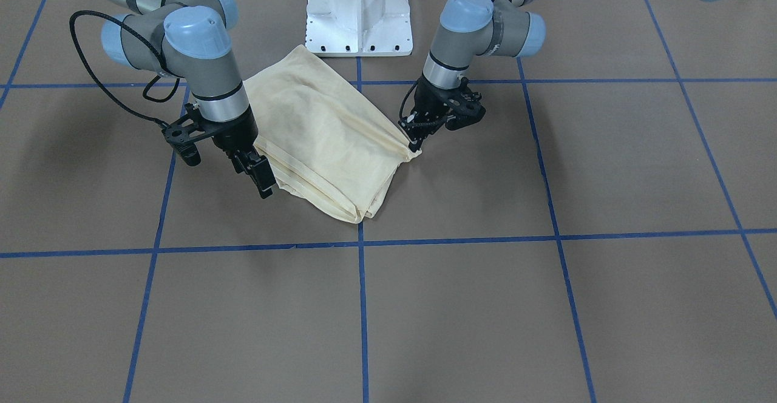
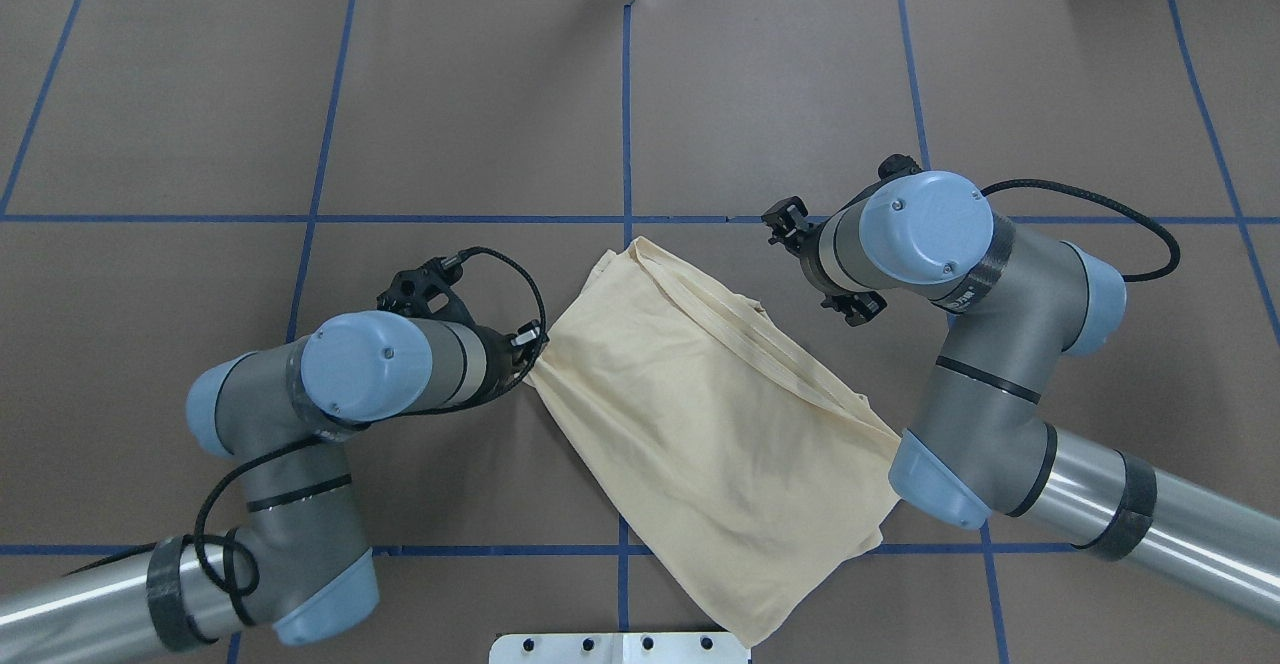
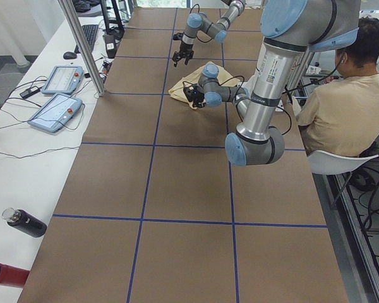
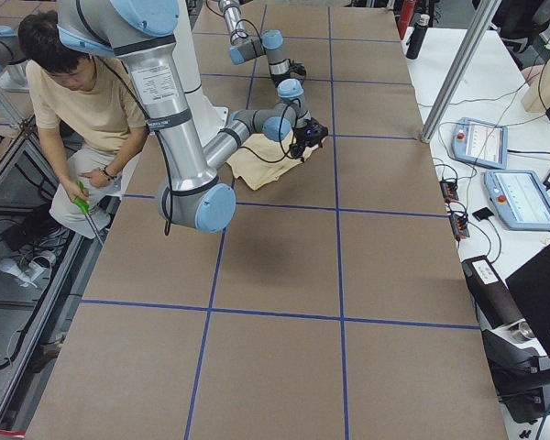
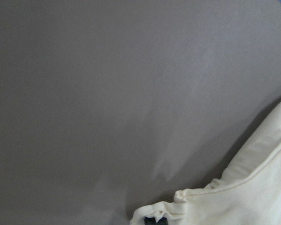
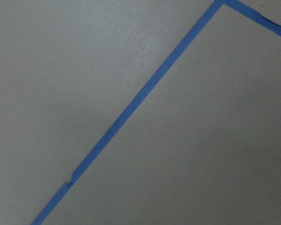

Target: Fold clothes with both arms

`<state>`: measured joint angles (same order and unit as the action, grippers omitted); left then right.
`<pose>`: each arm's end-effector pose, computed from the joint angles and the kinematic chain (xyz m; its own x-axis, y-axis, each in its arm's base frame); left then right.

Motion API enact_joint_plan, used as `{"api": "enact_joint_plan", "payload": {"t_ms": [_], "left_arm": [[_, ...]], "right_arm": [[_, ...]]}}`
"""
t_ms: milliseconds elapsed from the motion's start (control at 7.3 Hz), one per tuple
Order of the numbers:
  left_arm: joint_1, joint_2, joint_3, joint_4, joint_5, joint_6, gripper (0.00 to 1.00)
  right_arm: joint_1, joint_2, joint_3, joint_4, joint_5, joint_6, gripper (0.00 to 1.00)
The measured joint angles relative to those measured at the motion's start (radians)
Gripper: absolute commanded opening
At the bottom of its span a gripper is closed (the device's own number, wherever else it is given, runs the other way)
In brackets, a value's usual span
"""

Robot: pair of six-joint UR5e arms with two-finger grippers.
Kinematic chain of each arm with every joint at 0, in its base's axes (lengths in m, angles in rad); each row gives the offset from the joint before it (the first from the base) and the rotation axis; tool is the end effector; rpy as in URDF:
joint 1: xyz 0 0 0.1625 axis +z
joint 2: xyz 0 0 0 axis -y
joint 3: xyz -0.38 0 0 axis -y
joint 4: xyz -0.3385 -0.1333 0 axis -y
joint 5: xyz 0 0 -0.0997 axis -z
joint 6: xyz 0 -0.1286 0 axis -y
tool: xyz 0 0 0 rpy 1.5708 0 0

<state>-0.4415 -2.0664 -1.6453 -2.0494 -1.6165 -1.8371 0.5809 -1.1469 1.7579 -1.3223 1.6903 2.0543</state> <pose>0.5122 -0.3830 0.2917 0.3321 -0.4477 -0.8302 0.4959 0.8316 -0.2501 -0.4330 -0.4253 0.3225 0.2650 0.7261 0.6345 -0.6693 0.6122 -0.4211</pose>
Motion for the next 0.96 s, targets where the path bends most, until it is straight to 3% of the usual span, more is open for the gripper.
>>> {"api": "enact_joint_plan", "payload": {"t_ms": [274, 411, 548, 685, 959], "left_arm": [[-0.147, -0.052, 0.135, -0.103, 0.002, 0.134, 0.0], [-0.207, -0.075, 0.185, -0.13, 0.001, 0.188, 0.51], [-0.244, -0.099, 0.231, -0.148, 0.0, 0.212, 0.64], [-0.262, -0.114, 0.265, -0.174, -0.002, 0.222, 0.69], [-0.284, -0.121, 0.281, -0.225, -0.028, 0.227, 0.69]], "right_arm": [[-0.012, -0.001, 0.001, 0.001, -0.002, 0.003, 1.0], [-0.021, 0.0, 0.003, 0.002, -0.004, 0.007, 1.0], [-0.035, 0.003, 0.006, 0.003, -0.007, 0.019, 1.0], [-0.061, 0.009, 0.013, 0.004, -0.015, 0.051, 1.0], [-0.172, 0.019, 0.037, 0.004, -0.102, 0.144, 1.0]]}}
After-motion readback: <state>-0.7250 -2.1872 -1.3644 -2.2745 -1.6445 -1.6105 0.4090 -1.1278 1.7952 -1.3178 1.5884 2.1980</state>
